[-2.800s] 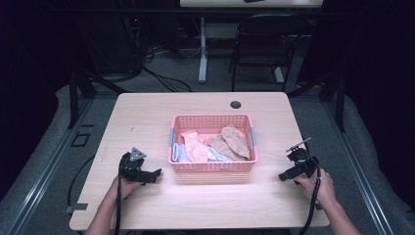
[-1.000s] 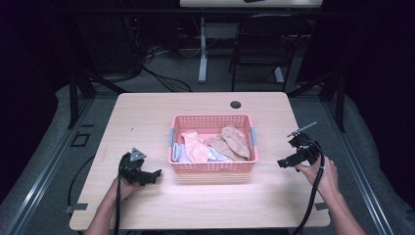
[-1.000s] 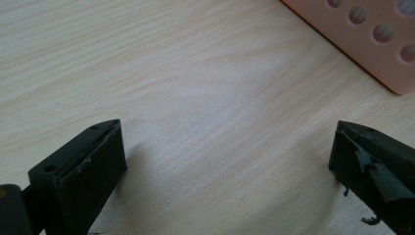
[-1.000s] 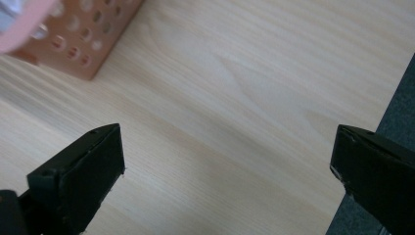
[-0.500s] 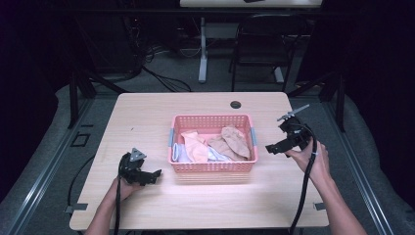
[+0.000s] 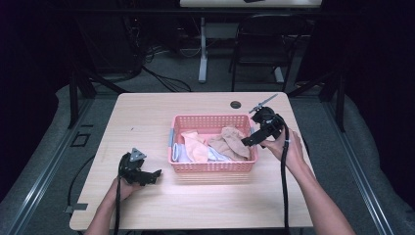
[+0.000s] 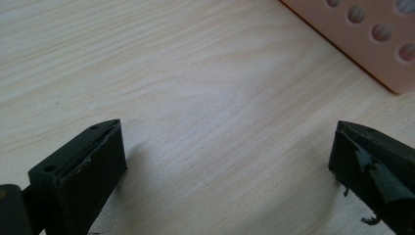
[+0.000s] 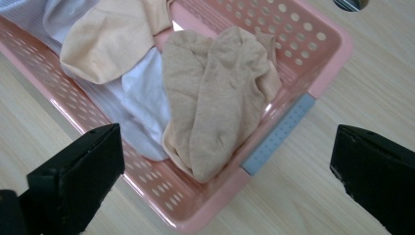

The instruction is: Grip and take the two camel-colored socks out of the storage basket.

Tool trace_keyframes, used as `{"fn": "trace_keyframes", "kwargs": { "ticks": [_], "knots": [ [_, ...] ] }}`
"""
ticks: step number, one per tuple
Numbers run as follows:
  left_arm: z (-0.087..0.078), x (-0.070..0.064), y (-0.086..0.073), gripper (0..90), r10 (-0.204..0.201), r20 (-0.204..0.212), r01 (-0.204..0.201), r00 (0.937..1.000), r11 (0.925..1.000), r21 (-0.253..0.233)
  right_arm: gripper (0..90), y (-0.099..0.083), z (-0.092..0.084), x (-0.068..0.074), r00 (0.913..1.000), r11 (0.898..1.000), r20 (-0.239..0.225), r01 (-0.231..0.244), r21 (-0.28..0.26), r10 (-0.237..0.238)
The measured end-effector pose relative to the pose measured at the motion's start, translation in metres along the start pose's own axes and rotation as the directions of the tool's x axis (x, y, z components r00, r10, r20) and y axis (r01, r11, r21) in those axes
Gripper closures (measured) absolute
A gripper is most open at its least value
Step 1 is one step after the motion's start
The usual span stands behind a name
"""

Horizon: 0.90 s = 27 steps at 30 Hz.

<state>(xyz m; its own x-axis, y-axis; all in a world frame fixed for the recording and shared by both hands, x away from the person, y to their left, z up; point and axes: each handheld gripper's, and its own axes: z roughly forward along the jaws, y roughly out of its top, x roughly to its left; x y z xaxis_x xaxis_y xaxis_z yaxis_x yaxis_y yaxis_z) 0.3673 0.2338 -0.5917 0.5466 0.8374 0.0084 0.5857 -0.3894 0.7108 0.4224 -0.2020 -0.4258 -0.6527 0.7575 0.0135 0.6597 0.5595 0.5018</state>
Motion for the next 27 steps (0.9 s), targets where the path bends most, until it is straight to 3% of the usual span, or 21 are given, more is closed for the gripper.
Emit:
{"fn": "trace_keyframes", "kwargs": {
  "ticks": [12, 14, 18, 22, 23, 27],
  "knots": [
    [0.000, 0.000, 0.000, 0.3, 0.000, 0.000, 0.000, 1.0000, 1.0000, 0.000, 0.0, 0.022, 0.045, 0.013, 0.9986, 0.998, -0.049, 0.019, 0.062, -0.016],
    [0.000, 0.000, 0.000, 0.2, -0.001, 0.000, 0.001, 1.0000, 1.0000, 0.000, 0.0, 0.024, 0.052, 0.012, 0.9963, 0.996, -0.082, 0.032, 0.079, -0.026],
    [0.000, 0.000, 0.000, 0.2, 0.000, 0.000, 0.000, 1.0000, 1.0000, 0.000, 0.0, 0.027, 0.070, 0.013, 0.9941, 0.995, -0.108, 0.005, 0.103, 0.006],
    [0.000, 0.000, 0.000, 0.3, -0.001, 0.000, 0.001, 1.0000, 1.0000, 0.000, 8.7, 0.028, 0.079, 0.015, 0.9950, 0.990, -0.100, 0.015, 0.143, -0.001],
    [0.000, 0.000, 0.000, 0.2, 0.000, 0.000, 0.000, 1.0000, 1.0000, 0.000, 14.5, 0.029, 0.085, 0.015, 0.9967, 0.986, -0.081, 0.015, 0.163, -0.001],
    [0.000, 0.000, 0.000, 0.3, 0.001, 0.000, -0.001, 1.0000, 1.0000, 0.000, 18.6, 0.027, 0.095, 0.015, 0.9985, 0.979, -0.054, 0.008, 0.204, 0.003]
  ]
}}
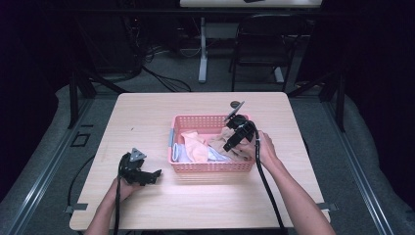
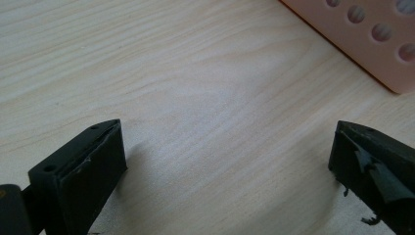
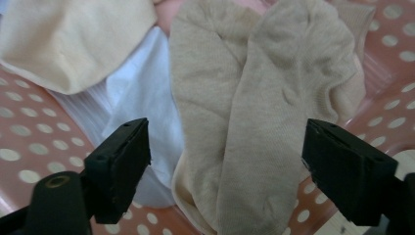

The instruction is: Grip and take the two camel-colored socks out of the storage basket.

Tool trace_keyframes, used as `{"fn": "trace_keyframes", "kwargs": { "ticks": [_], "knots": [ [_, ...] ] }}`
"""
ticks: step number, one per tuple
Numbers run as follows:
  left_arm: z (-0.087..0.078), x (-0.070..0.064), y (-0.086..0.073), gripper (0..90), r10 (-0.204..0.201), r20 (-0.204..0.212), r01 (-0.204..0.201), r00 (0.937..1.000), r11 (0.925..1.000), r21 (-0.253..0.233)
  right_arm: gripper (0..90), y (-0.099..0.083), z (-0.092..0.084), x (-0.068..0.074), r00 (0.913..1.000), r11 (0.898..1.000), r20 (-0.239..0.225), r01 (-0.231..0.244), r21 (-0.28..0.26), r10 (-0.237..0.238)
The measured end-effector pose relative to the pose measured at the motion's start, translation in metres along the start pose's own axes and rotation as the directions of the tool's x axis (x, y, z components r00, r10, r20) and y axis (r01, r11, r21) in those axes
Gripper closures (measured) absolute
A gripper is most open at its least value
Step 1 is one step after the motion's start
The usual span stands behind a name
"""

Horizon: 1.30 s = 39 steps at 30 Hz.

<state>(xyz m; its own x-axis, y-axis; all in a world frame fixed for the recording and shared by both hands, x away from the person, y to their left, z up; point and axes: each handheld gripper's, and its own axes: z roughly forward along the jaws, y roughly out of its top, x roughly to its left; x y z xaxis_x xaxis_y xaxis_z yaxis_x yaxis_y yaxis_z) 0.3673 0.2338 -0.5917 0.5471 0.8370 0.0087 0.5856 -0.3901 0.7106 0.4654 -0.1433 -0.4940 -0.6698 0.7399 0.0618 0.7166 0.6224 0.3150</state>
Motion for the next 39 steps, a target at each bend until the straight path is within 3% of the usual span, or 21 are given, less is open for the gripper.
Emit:
{"fn": "trace_keyframes", "kwargs": {
  "ticks": [3, 6, 13, 14, 17, 18, 19, 23, 24, 25, 27, 28, 29, 33, 36, 39],
  "knots": [
    [0.000, 0.000, 0.000, 0.3, 0.000, 0.000, 0.000, 1.0000, 1.0000, 0.000, 22.2, 0.000, 0.005, 0.000, 1.0000, 1.000, 0.007, 0.000, 0.025, 0.000],
    [0.000, 0.000, 0.000, 0.3, 0.000, 0.000, 0.000, 1.0000, 1.0000, 0.000, 25.7, -0.001, 0.014, 0.002, 0.9987, 0.997, 0.050, -0.007, 0.073, 0.003],
    [0.000, 0.000, 0.000, 0.3, 0.001, 0.003, -0.001, 1.0000, 1.0000, 0.000, 31.1, -0.001, 0.022, 0.001, 0.9938, 0.996, 0.110, -0.026, 0.084, 0.017],
    [0.000, 0.000, 0.000, 0.3, 0.002, 0.003, -0.002, 1.0000, 1.0000, 0.000, 32.9, 0.001, 0.022, 0.000, 0.9920, 0.993, 0.126, -0.026, 0.118, 0.011],
    [0.000, -0.001, 0.000, 0.3, -0.001, 0.003, 0.001, 1.0000, 1.0000, -0.003, 34.5, 0.000, 0.026, -0.001, 0.9923, 0.992, 0.123, -0.030, 0.123, 0.015],
    [0.000, -0.001, 0.000, 0.3, 0.000, 0.004, 0.000, 1.0000, 1.0000, -0.003, 39.9, -0.002, 0.030, -0.001, 0.9910, 0.994, 0.123, -0.064, 0.090, 0.053],
    [0.000, -0.001, 0.000, 0.3, 0.000, 0.004, 0.000, 1.0000, 1.0000, -0.003, 40.9, -0.001, 0.029, -0.003, 0.9911, 0.991, 0.130, -0.045, 0.125, 0.029],
    [0.000, -0.001, 0.000, 0.3, 0.000, 0.004, 0.000, 1.0000, 1.0000, -0.003, 49.8, -0.002, 0.031, -0.004, 0.9882, 0.991, 0.146, -0.066, 0.120, 0.048],
    [0.000, -0.001, 0.000, 0.3, -0.001, 0.004, 0.001, 1.0000, 1.0000, -0.003, 60.2, -0.003, 0.031, -0.006, 0.9881, 0.989, 0.145, -0.072, 0.127, 0.053],
    [0.000, -0.001, 0.000, 0.3, 0.000, 0.004, 0.000, 1.0000, 1.0000, -0.003, 60.2, -0.003, 0.031, -0.006, 0.9881, 0.989, 0.145, -0.072, 0.127, 0.053],
    [0.000, -0.001, 0.000, 0.3, -0.001, 0.004, 0.001, 1.0000, 1.0000, -0.003, 70.7, -0.003, 0.028, -0.009, 0.9897, 0.988, 0.134, -0.070, 0.139, 0.051],
    [0.000, -0.001, 0.000, 0.3, -0.001, 0.004, 0.001, 1.0000, 1.0000, -0.003, 70.7, -0.003, 0.028, -0.009, 0.9897, 0.988, 0.134, -0.070, 0.139, 0.051],
    [0.000, -0.001, 0.000, 0.3, 0.000, 0.004, 0.000, 1.0000, 1.0000, -0.003, 76.5, -0.006, 0.026, -0.011, 0.9886, 0.990, 0.120, -0.103, 0.096, 0.091],
    [0.000, -0.001, 0.000, 0.4, -0.001, 0.004, 0.001, 1.0000, 1.0000, -0.003, 79.6, -0.006, 0.017, -0.016, 0.9905, 0.990, 0.111, -0.094, 0.107, 0.082],
    [0.000, -0.001, 0.000, 0.3, 0.000, 0.005, 0.000, 1.0000, 1.0000, -0.003, 80.5, -0.009, 0.003, -0.020, 0.9890, 0.993, 0.108, -0.107, 0.043, 0.102],
    [0.000, -0.001, -0.001, 0.4, -0.001, 0.005, 0.001, 1.0000, 1.0000, -0.005, 80.6, -0.010, -0.003, -0.021, 0.9887, 0.994, 0.105, -0.110, 0.019, 0.107]
  ]
}}
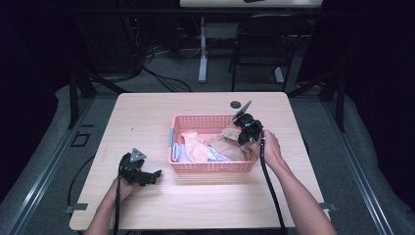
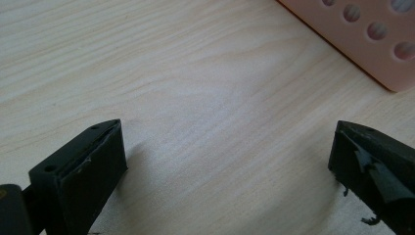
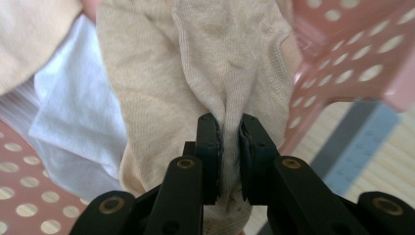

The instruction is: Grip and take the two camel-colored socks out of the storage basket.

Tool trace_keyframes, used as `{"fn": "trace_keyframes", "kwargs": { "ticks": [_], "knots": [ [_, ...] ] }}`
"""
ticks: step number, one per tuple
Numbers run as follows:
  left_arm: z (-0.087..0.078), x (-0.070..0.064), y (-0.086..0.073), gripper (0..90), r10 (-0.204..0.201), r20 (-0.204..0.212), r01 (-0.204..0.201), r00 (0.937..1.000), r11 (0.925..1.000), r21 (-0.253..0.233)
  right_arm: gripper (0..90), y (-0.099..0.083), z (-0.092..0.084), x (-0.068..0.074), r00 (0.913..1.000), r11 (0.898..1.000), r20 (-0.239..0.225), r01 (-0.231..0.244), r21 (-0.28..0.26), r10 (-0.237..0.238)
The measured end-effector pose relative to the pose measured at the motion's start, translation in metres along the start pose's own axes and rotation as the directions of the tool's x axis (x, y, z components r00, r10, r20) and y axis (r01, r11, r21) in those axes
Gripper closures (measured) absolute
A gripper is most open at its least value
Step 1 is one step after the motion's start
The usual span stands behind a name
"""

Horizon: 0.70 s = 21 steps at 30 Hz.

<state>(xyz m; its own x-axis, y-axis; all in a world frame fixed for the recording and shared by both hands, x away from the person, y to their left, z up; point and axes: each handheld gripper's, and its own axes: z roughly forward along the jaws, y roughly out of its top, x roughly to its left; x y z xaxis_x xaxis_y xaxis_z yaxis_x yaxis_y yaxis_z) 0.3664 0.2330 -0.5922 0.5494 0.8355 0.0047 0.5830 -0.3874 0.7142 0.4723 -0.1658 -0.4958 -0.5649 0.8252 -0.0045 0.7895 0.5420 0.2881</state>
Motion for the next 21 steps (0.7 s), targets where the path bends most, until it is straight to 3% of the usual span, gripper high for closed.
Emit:
{"fn": "trace_keyframes", "kwargs": {
  "ticks": [2, 7, 8, 13, 16, 21],
  "knots": [
    [0.000, 0.000, 0.000, 0.3, -0.003, 0.001, 0.003, 1.0000, 1.0000, -0.002, 81.1, -0.001, -0.006, 0.000, 0.9999, 0.999, 0.002, -0.014, -0.041, 0.014],
    [0.000, 0.000, 0.000, 0.3, 0.001, 0.001, -0.001, 1.0000, 1.0000, 0.000, 81.0, -0.001, -0.020, -0.001, 0.9998, 0.998, -0.020, 0.007, -0.059, -0.008],
    [0.000, 0.000, 0.000, 0.3, 0.000, 0.001, 0.000, 1.0000, 1.0000, 0.000, 81.0, -0.001, -0.019, 0.001, 0.9995, 0.996, -0.029, -0.013, -0.085, 0.011],
    [0.000, 0.000, 0.000, 0.3, -0.001, 0.001, 0.001, 1.0000, 1.0000, -0.002, 80.9, 0.001, -0.034, 0.002, 0.9989, 0.996, -0.042, 0.016, -0.090, -0.020],
    [0.000, 0.000, 0.000, 0.4, 0.000, 0.000, 0.000, 1.0000, 1.0000, -0.004, 80.9, 0.001, -0.040, 0.006, 0.9988, 0.993, -0.048, 0.005, -0.115, -0.011],
    [0.000, 0.000, 0.000, 0.3, 0.000, 0.001, 0.000, 1.0000, 1.0000, -0.003, 80.9, 0.002, -0.055, 0.006, 0.9980, 0.992, -0.054, 0.026, -0.124, -0.032]
  ]
}}
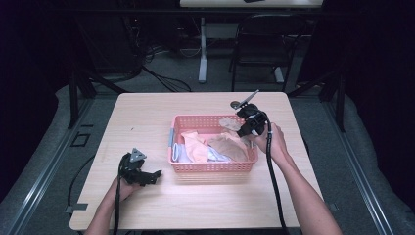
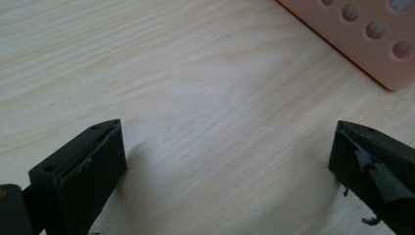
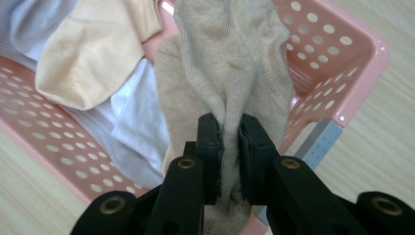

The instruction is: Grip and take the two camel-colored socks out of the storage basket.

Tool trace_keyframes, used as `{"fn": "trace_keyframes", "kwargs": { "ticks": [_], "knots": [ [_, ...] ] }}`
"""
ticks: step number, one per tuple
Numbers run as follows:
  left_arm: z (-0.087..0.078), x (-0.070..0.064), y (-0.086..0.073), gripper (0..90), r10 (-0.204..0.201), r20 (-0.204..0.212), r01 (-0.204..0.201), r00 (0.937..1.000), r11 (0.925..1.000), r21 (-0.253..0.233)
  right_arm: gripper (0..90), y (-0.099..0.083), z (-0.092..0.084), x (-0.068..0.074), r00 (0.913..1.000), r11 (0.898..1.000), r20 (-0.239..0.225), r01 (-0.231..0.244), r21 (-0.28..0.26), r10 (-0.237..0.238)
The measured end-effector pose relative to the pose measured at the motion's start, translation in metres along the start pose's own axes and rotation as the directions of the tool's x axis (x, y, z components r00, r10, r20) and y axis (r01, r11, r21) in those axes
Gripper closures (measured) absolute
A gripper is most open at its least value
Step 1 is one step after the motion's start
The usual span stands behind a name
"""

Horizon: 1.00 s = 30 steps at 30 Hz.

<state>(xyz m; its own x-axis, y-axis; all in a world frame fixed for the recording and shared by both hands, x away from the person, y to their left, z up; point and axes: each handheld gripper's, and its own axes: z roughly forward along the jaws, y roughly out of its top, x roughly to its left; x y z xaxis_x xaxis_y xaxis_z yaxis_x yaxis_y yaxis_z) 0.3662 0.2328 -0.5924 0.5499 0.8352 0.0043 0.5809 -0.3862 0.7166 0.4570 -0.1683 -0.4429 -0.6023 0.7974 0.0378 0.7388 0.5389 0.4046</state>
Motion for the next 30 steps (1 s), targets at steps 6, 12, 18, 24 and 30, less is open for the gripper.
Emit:
{"fn": "trace_keyframes", "kwargs": {
  "ticks": [6, 12, 18, 24, 30],
  "knots": [
    [0.000, 0.000, 0.000, 0.1, 0.001, 0.005, -0.001, 1.0000, 1.0000, 0.003, 80.9, 0.001, -0.017, 0.000, 0.9998, 1.000, 0.000, 0.020, -0.013, -0.020],
    [0.000, 0.000, 0.000, 0.1, 0.001, 0.005, -0.001, 1.0000, 1.0000, 0.003, 80.9, 0.000, -0.043, 0.002, 0.9993, 0.999, 0.013, 0.036, -0.040, -0.036],
    [0.000, 0.000, 0.000, 0.1, 0.001, 0.003, -0.001, 1.0000, 1.0000, 0.000, 80.7, -0.008, -0.058, -0.004, 0.9994, 0.998, 0.024, 0.025, -0.059, -0.024],
    [0.000, 0.000, 0.000, 0.1, 0.001, 0.003, -0.001, 1.0000, 1.0000, 0.001, 80.7, -0.019, -0.072, -0.015, 0.9994, 0.997, 0.035, 0.002, -0.074, 0.000],
    [0.000, 0.000, 0.000, 0.1, 0.001, 0.003, -0.001, 1.0000, 1.0000, 0.000, 80.7, -0.034, -0.083, -0.029, 0.9980, 0.996, 0.052, -0.031, -0.084, 0.036]
  ]
}}
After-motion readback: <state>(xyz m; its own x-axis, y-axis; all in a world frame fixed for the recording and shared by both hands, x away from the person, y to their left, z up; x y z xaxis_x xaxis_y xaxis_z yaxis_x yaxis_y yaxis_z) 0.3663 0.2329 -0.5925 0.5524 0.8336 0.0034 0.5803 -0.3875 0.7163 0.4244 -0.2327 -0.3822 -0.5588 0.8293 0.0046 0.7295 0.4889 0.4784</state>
